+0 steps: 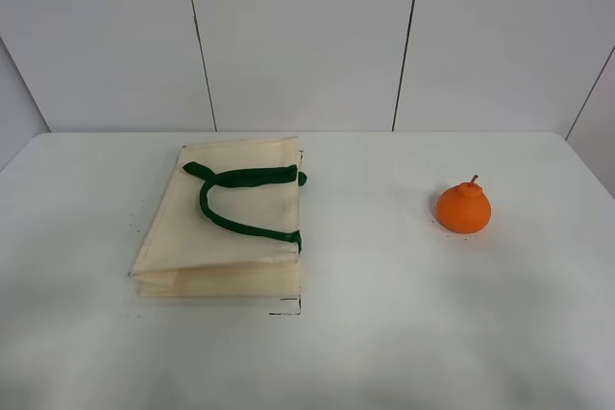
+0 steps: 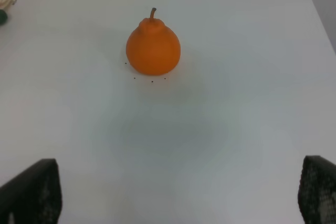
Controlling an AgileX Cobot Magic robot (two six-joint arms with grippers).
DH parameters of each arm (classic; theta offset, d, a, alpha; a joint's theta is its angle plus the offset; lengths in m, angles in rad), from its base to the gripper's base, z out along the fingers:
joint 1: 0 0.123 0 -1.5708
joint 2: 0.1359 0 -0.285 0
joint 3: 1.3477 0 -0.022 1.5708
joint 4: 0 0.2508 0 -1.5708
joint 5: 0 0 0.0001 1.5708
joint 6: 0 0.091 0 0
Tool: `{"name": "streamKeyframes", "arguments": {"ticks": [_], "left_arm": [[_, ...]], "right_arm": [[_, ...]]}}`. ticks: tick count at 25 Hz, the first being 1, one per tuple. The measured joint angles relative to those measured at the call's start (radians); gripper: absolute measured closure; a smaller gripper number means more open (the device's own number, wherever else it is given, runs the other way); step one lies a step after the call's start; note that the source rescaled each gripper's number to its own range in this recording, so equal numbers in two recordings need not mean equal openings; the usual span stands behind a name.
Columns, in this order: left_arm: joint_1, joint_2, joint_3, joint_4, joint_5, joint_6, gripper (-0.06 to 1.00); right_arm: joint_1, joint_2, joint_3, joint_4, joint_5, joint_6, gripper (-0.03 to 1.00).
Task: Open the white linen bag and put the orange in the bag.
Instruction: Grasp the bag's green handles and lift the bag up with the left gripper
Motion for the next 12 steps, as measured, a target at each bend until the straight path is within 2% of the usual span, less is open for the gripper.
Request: {"name": "streamKeyframes", "arguments": {"ticks": [7,12], "left_arm": [[0.0,0.0,0.0,0.0,-0.002,0.0,0.03],[0.0,0.075,-0.054,0.0,0.005,0.0,-0.02]], "right_arm": [[0.0,0.0,0.0,0.0,0.0,0.0,-0.03],[0.0,0.0,0.0,0.0,0.0,0.0,-0.03]]}}
